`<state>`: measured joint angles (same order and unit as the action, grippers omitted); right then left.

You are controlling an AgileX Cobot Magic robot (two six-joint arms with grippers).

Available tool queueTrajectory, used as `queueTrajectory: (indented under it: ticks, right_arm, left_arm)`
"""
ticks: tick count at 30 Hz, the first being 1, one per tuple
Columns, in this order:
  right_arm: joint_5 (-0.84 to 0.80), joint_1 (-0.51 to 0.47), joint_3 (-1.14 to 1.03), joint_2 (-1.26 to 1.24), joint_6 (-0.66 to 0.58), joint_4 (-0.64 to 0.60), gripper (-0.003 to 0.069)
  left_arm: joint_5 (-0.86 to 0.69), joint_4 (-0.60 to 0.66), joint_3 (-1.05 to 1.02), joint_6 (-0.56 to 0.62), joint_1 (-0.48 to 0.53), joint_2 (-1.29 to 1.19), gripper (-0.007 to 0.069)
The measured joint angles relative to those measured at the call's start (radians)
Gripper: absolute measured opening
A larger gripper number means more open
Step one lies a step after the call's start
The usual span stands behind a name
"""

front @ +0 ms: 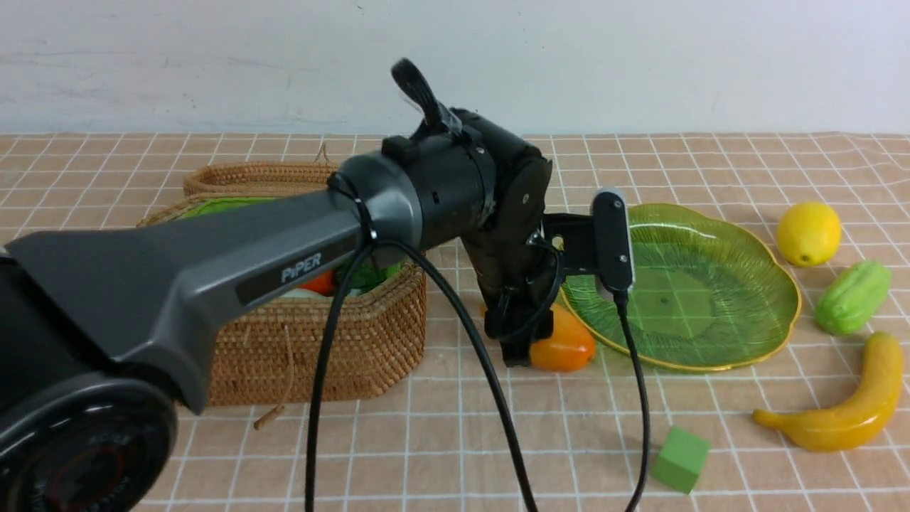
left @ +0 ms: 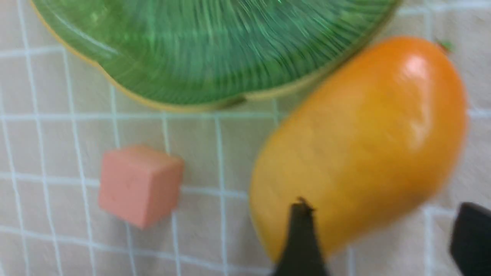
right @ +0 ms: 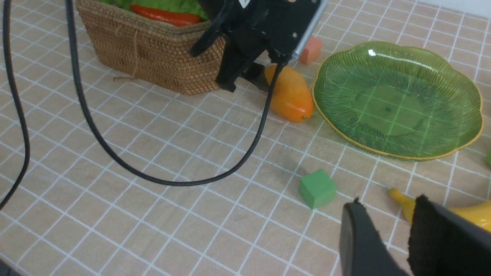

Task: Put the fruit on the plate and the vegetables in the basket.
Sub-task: Grab the mango with your left arm and place it on the right plate

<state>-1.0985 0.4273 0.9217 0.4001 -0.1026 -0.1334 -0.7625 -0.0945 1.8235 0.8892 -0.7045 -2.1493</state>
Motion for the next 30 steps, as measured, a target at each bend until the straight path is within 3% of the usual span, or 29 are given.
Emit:
queueTrajectory:
  ticks: [1, 3, 6, 17, 30]
  right_arm:
    - [-0.004, 0.000, 0.000, 0.000, 0.000, 0.000, 0.0213]
    - [-0.026, 0.000, 0.000, 0.000, 0.000, 0.000, 0.0213]
    - [-0.034, 0.000, 0.000, 0.000, 0.000, 0.000, 0.0213]
    - [-0.041, 0.000, 0.000, 0.000, 0.000, 0.000, 0.0213]
    - [-0.029, 0.000, 0.000, 0.000, 0.000, 0.002, 0.0213]
  left_arm:
    - [0.000, 0.000, 0.000, 0.003, 0.000, 0.000, 0.0550]
    - [0.034, 0.000, 0.000, 0.050, 0.000, -0.025, 0.0643]
    - [0.048, 0.000, 0.000, 0.093, 0.000, -0.048, 0.0656]
    - [0.071, -0.026, 0.010, 0.113, 0.006, -0.089, 0.0513]
    - [-0.086, 0.012, 0.020, 0.035, 0.006, -0.067, 0.0504]
